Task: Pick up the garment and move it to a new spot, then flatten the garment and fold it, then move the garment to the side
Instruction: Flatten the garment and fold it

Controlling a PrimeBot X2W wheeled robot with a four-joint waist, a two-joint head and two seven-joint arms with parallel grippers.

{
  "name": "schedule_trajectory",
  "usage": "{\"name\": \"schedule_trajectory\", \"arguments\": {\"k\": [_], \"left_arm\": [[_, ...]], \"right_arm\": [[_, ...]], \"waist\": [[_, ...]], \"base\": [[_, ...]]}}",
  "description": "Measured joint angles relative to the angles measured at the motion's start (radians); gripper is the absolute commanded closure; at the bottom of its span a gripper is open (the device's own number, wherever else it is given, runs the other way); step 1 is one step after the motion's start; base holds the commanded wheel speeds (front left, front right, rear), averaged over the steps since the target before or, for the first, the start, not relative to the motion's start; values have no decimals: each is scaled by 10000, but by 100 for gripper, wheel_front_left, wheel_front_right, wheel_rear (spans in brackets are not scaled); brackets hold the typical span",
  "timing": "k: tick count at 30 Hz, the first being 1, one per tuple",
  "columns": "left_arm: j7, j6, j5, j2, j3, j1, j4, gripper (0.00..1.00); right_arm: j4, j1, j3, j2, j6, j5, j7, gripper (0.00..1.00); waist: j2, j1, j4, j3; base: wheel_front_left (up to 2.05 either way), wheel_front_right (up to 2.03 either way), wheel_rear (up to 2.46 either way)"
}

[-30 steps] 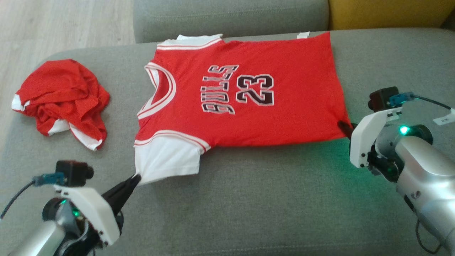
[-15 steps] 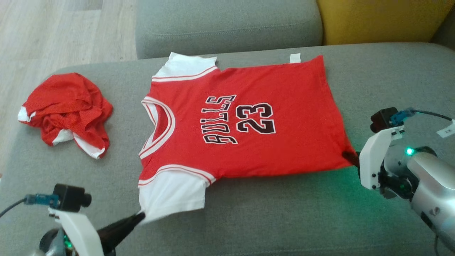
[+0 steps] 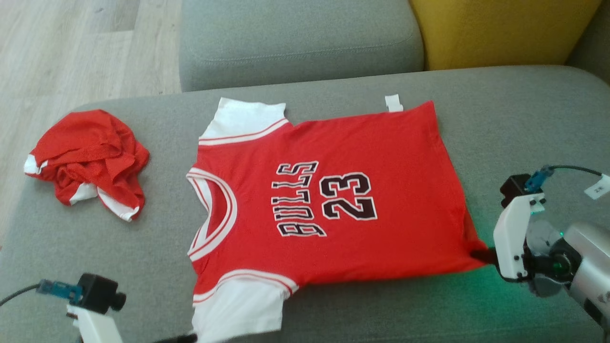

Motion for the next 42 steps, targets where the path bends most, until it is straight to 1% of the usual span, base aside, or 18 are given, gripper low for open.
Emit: {"name": "schedule_trajectory", "arguments": {"k": [4, 7, 10, 14, 18, 20, 22, 23, 26, 33, 36, 42], "left_arm": [[360, 0, -447, 295, -36, 232, -224, 100], [395, 0, -493, 416, -35, 293, -301, 100], [347, 0, -414, 466, -13, 294, -305, 100], [257, 0, 105, 476, 6, 98, -261, 100], [253, 0, 424, 472, 21, -438, -140, 100], [267, 0, 700, 456, 19, -821, -10, 100], [326, 0, 892, 360, 19, -1202, 184, 100], [389, 0, 1041, 140, 2, -1592, 391, 100], [543, 0, 1269, -226, -59, -2298, 700, 100], [855, 0, 1739, -777, -366, -3997, 1678, 100], [972, 0, 1948, -918, -608, -4676, 2044, 100], [882, 0, 2094, -1112, -886, -5780, 2763, 100]], "right_arm": [[-362, 252, 71, -144, 0, 259, 815, 100], [-520, 519, 190, -280, 0, 228, 1239, 100], [-537, 570, 63, -295, 0, 222, 1162, 100], [-487, 549, -291, -238, 0, 176, 1081, 100], [-314, 311, -640, 13, 0, 150, 1101, 100], [-251, 127, -694, 90, 0, 134, 1298, 100], [-86, -30, -828, 207, 0, 79, 1419, 100], [176, -198, -1001, 393, 0, 44, 1438, 100], [583, -504, -1233, 755, 0, 10, 1446, 100], [1417, -1298, -1582, 1423, 0, -476, 1298, 100], [1680, -1617, -1668, 1636, 0, -589, 1164, 100], [2196, -2131, -1816, 1822, 0, -930, 980, 100]], "waist": [[0, 0, -42, -65], [0, 0, -70, -46], [0, 0, -94, -3], [0, 0, -136, 97], [0, 0, -174, 188], [0, 0, -199, 228], [0, 0, -217, 293], [0, 0, -245, 382], [0, 0, -287, 511], [0, 0, -381, 1002], [0, 0, -419, 1278], [0, 1, -517, 1826]], "base": [[0, 0, 0], [0, 0, 0], [0, 0, 0], [0, 0, 0], [0, 0, 0], [0, 0, 0], [0, 0, 0], [0, 0, 0], [0, 0, 0], [0, 0, 0], [0, 0, 0], [0, 0, 0]]}}
